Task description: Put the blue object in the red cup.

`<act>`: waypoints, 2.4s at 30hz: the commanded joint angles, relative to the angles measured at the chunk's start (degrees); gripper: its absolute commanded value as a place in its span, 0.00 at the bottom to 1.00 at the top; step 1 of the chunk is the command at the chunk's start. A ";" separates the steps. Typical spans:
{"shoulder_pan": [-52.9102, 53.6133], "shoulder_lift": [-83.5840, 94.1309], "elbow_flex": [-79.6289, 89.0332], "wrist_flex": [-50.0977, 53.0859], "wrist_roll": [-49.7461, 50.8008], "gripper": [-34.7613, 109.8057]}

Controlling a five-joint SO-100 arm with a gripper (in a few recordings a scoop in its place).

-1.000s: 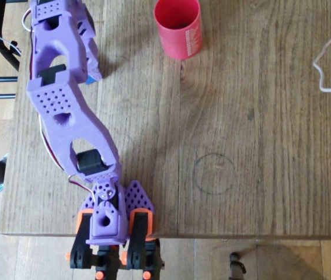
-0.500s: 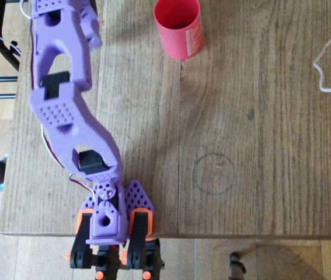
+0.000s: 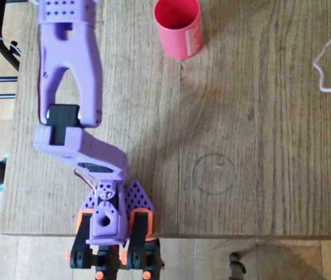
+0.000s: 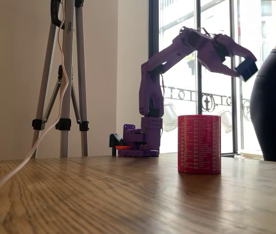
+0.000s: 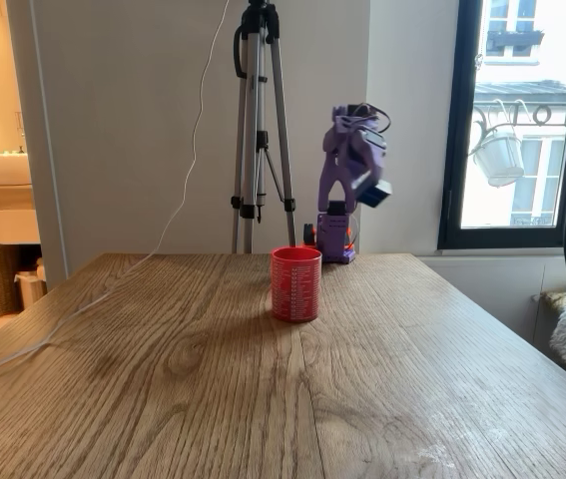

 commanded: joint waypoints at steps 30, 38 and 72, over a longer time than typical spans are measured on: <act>8.70 0.70 2.90 2.90 7.47 0.24; 8.70 0.00 5.98 5.62 9.14 0.24; 12.66 -3.08 12.04 -1.32 7.56 0.25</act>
